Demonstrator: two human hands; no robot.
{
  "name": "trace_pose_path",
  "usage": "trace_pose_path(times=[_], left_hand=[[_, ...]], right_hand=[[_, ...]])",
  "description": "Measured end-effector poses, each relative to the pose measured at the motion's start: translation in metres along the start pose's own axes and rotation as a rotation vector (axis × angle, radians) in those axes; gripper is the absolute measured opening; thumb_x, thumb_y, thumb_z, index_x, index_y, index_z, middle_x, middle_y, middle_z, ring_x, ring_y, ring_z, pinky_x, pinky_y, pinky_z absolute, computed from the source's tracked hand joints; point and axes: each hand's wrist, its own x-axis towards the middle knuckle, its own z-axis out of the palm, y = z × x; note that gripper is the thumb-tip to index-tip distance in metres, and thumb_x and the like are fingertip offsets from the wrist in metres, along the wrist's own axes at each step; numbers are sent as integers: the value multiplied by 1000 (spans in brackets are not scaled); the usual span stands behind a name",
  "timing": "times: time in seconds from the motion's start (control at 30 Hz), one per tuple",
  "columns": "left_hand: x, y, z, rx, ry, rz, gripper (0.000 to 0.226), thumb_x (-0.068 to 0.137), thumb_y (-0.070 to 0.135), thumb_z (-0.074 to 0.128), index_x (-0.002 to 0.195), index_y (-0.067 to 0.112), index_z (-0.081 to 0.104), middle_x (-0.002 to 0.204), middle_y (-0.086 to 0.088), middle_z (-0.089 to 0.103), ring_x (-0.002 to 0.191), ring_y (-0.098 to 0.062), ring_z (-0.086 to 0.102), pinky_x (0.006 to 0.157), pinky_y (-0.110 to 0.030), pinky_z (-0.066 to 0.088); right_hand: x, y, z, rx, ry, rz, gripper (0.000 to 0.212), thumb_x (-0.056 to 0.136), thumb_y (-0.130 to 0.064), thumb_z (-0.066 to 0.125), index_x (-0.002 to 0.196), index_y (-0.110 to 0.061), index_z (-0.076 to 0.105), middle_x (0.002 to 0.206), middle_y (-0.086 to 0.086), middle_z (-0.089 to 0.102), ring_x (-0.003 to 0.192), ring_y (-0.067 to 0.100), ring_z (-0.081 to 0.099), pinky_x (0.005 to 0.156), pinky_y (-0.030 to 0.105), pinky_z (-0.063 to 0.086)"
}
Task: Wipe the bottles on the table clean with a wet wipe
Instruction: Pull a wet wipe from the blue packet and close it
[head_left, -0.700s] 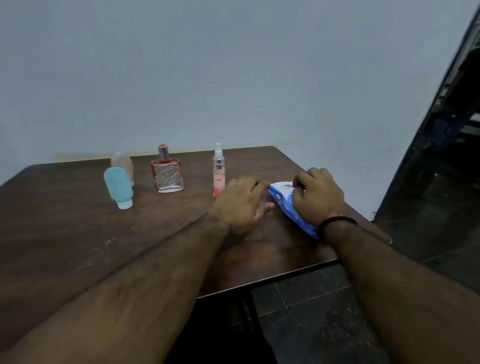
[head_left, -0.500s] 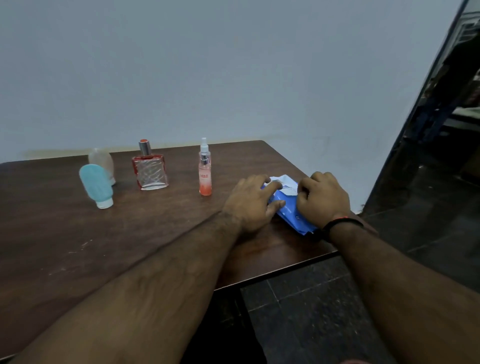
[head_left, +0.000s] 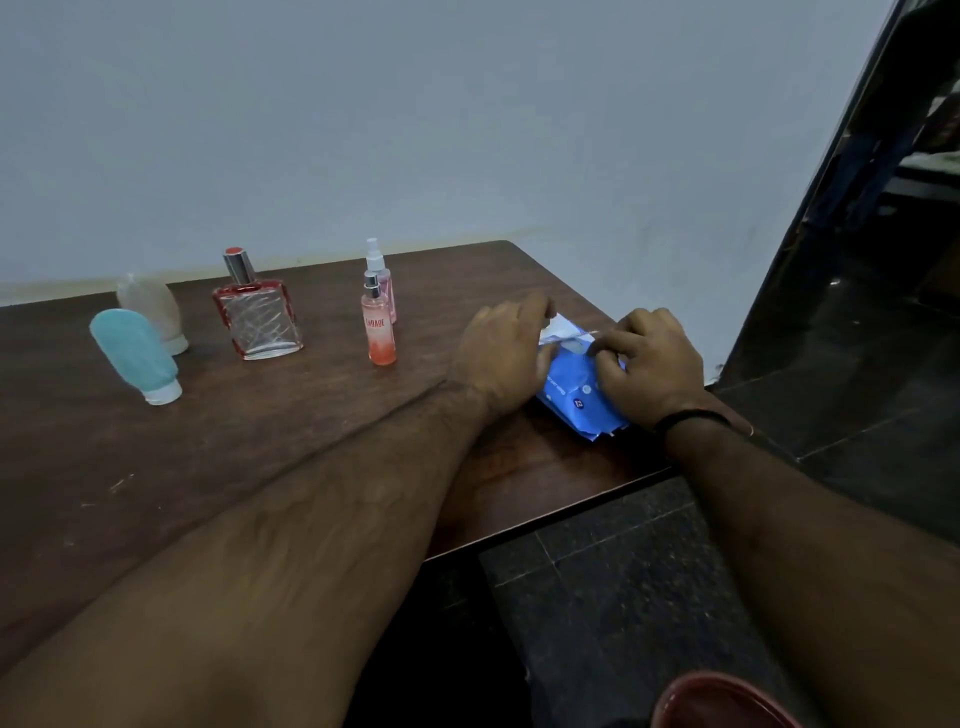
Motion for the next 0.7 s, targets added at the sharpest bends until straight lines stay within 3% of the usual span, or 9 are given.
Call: trace_pose_path(times=[0.13,0.27,0.37,0.5,0.7], left_hand=[[8,2,-2,-56,23,-158,29,91,22,59,118,15,51,99,-6,72,88,-32,65,74,-37,50],[8,4,-3,-80,11,-211,30,91,20,58,120,15,50,101,-7,72,90,-31,65,73,-37,50],[6,6,-3,-100,6,-216,30,91,19,59,119,13,51,101,-7,72,91,-31,65,76,-41,51],[6,5,-4,-95,40,-211,28,89,17,58,116,12,51,97,-6,71,88,-33,65,75,-44,51],[3,6,-1,-87,49,-182,27,88,17,59,113,12,52,94,-1,71,86,-32,66,74,-43,52]], right_hand=[[11,-4,-1,41,-125,17,40,78,-34,42,94,-23,77,89,3,63,95,26,55,70,27,36],[33,-7,-1,46,-342,125,20,85,-31,59,94,-28,77,96,3,68,95,25,61,79,33,50],[46,-9,-5,58,-558,150,12,82,-27,66,87,-26,77,93,0,71,94,20,63,84,31,51],[53,-15,-11,164,-537,143,9,76,-16,70,81,-20,77,89,-1,72,87,17,64,79,32,56],[47,-12,-2,103,-612,122,4,78,-22,73,76,-25,74,82,-8,68,84,16,61,74,27,49]])
